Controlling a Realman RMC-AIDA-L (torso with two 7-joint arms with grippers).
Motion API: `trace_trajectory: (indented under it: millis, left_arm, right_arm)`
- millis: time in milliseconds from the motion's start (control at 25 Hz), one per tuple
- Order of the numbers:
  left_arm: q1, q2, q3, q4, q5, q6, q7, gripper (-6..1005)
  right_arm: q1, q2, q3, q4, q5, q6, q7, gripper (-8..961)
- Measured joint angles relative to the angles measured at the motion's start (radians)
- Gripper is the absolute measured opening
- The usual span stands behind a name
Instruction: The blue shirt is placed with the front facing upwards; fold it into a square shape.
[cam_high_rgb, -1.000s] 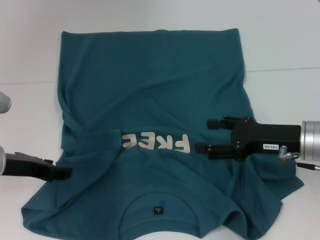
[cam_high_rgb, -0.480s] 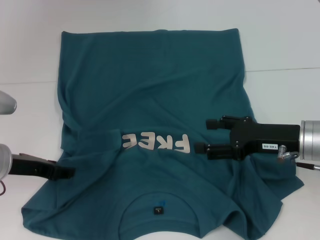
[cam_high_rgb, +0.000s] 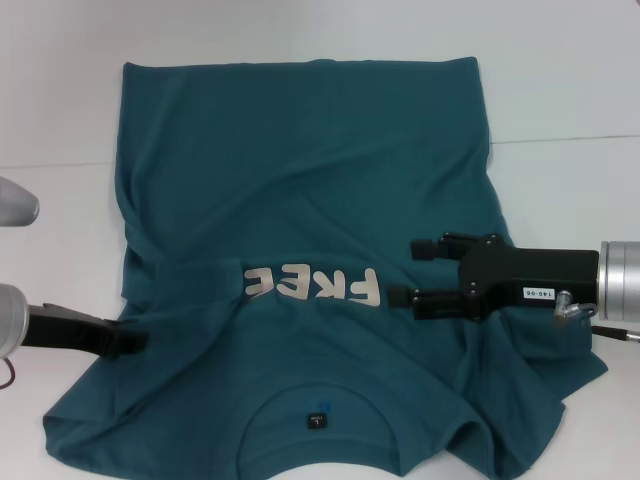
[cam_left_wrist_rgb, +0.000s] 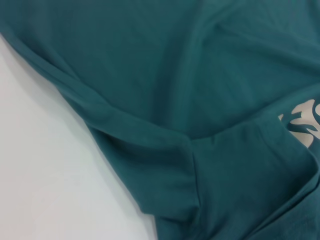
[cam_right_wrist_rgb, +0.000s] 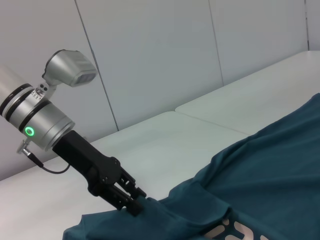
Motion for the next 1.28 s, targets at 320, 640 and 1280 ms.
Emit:
trace_trajectory:
  millis: [320, 640, 1280]
  left_arm:
    - [-0.005, -0.003, -0.003, -0.011, -0.001, 0.004, 0.000, 222]
    - [-0.006, -0.017, -0.003, 0.023, -0.006, 0.063, -0.008, 81]
    - [0.014, -0.023, 0.008, 0.067, -0.150, 0.266, -0.011, 37]
  right_arm:
    - [0.000, -0.004, 0.007, 0.000, 0.000, -0.003, 0.000, 917]
    - [0.001, -0.004, 0.007, 0.000, 0.000, 0.001, 0.000, 917]
    - [0.005, -0.010, 0.009, 0.000, 0.000, 0.009, 0.000, 917]
